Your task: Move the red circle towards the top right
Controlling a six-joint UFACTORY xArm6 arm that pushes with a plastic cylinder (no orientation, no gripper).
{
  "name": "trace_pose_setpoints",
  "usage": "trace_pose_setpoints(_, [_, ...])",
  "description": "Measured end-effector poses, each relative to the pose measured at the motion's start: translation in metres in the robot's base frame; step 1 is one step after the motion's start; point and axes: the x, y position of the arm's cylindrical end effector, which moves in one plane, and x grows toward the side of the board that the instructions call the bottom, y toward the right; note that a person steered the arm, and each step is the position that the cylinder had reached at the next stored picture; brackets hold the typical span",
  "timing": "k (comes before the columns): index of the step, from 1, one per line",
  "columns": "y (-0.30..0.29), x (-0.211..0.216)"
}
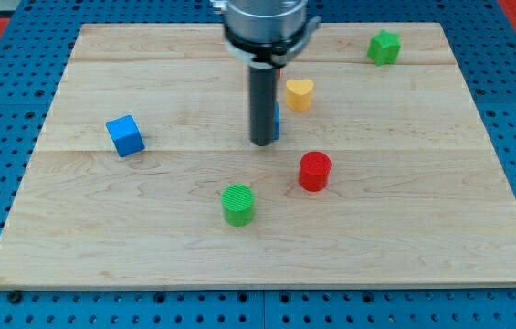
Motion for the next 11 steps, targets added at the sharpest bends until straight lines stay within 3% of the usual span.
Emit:
trace_pose_setpoints(1, [-0.005,0.048])
trace_pose_setpoints(2, [0.038,0.092])
trace_pose_setpoints(3, [0.1,0.09])
trace_pose_setpoints(4, [0.106,0.042])
trace_pose_setpoints(5, [0.105,0.044])
trace_pose_setpoints(6, [0.082,0.071])
trace_pose_setpoints(7, [0.037,0.055])
trace_pose_setpoints(9, [0.074,0.033])
trace_pose_setpoints(11, [0.092,0.044])
